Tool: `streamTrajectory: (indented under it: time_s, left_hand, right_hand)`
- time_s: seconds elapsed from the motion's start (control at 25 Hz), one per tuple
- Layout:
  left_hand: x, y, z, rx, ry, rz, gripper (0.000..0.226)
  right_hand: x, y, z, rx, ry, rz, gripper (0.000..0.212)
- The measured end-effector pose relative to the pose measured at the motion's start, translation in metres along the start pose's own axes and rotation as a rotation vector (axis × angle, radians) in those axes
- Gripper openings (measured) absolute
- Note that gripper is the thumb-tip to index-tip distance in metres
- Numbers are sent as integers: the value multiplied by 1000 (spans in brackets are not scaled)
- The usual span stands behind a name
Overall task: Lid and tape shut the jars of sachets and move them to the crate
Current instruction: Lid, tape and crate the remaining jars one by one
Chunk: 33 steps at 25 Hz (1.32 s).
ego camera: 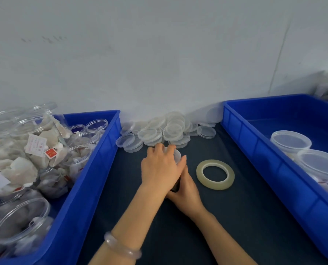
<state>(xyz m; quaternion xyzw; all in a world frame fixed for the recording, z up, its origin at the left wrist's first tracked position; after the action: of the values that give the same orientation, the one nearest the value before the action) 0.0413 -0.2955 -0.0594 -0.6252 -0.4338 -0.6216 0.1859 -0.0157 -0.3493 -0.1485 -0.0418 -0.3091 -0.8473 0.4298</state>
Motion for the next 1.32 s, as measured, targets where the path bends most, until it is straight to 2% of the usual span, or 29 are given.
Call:
streamTrajectory:
  time_s: [0.08,0.16,0.28,0.36,0.48,0.56,0.64,0.72,0.8,0.88,1.04,1.12,1.16,1.24,1.28,1.32]
  left_hand:
    - [-1,-3,-4,107,92,-24,62]
    - [1,-1,-5,157,80,-12,63]
    - [-1,6,3,126,-198,110,51]
    - [-5,9,9,80,-380,238,41]
    - [-2,9,11,-49,-541,326,37]
    - [2,4,8,-143,-740,405,36]
    - [3,-7,4,-208,-983,518,35]
    - [5,-16,4,-243,-1142,568,33]
    - [6,-22,6,-284,-1193,554,36]
    - [6,-25,6,-302,-1206,537,39]
    - [8,-24,7,-312,-1224,497,44]
    - [12,-19,12,-293,-1236,472,43]
    - [13,-17,15,-281,-1212,452,41]
    - [14,-15,17,-289,-1020,354,35]
    - [14,-15,16,-311,-875,281,33]
    - [13,-17,12,-333,-742,217,34]
  right_hand:
    - [4,-2,5,24,-30,-31,82]
    - [12,-5,9,55,-67,-86,85]
    - [29,-6,6,48,-46,-201,87]
    - [31,-6,8,53,47,-204,84]
    - [20,-8,7,-41,359,-106,72]
    - [15,-10,1,-149,541,-19,72]
    - [4,-15,-2,-271,715,142,81]
    - [-11,-27,-1,-417,898,294,100]
    - [-19,-33,7,-478,1036,387,101]
    - [-23,-36,13,-500,1140,438,91]
    - [-24,-40,22,-501,1156,505,85]
    - [-18,-32,17,-448,1054,405,75]
    - [-3,-23,6,-377,895,265,60]
    - [58,-12,-10,-180,391,-135,16]
    - [85,-13,-10,-109,157,-246,19]
    - [104,-14,-11,-60,-48,-270,30]
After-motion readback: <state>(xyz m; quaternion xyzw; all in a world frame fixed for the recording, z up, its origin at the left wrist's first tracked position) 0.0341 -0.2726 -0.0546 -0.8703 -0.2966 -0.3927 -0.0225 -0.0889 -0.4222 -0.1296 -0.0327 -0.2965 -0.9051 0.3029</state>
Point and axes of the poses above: each hand's wrist, its own y-axis towards the middle knuckle, its own x-axis out of the back of the hand, z = x × y, the point moved 10 cm from there along y, towards the middle knuckle, and after that the axes turned 8 degrees about x, right-handed, at the moved point
